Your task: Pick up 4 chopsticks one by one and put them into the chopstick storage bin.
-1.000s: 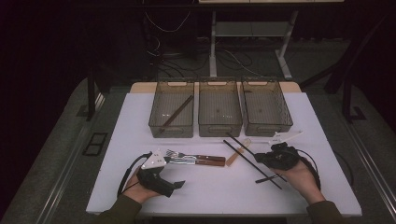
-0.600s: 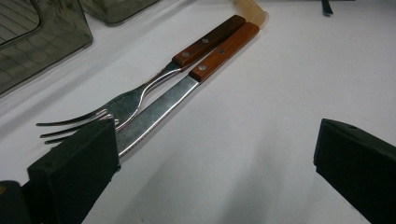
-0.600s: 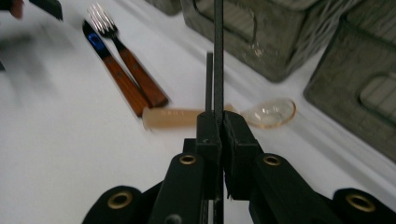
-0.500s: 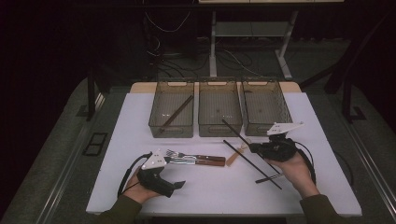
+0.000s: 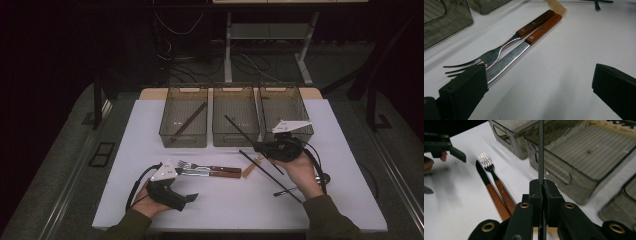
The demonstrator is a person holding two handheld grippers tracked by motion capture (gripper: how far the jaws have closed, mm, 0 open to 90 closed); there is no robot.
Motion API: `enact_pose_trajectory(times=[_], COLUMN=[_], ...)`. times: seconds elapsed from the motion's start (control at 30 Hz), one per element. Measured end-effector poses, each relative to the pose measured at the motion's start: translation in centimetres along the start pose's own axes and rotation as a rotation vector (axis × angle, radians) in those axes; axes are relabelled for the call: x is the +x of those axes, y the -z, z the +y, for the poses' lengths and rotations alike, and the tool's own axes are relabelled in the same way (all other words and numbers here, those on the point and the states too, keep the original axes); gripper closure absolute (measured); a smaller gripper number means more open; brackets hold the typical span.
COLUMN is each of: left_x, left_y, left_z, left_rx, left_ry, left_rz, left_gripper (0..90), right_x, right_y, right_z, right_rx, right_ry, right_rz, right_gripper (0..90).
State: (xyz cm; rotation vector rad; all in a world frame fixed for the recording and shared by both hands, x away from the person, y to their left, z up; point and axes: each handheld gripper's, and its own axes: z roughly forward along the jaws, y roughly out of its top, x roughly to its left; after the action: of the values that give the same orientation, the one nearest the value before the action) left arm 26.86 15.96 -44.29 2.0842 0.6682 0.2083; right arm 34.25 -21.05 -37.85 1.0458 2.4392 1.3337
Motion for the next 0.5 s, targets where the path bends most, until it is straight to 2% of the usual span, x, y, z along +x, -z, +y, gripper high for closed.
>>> enact_pose_trajectory(times=[0.23, 0.5], left_x=[0.0, -0.1], left_y=[0.0, 0.0], left_z=[0.0, 0.0], left_rx=[0.0, 0.003], left_ry=[-0.004, -0.003], left_rz=[-0.003, -0.005], left_gripper=[0.0, 0.0], right_x=[0.3, 0.5], right_y=[-1.2, -2.6], right_z=[2.0, 4.4], right_rx=[-0.018, -0.053], right_ry=[0.005, -0.011], right_rz=[-0.002, 0.008], right_gripper=[85.8, 85.7])
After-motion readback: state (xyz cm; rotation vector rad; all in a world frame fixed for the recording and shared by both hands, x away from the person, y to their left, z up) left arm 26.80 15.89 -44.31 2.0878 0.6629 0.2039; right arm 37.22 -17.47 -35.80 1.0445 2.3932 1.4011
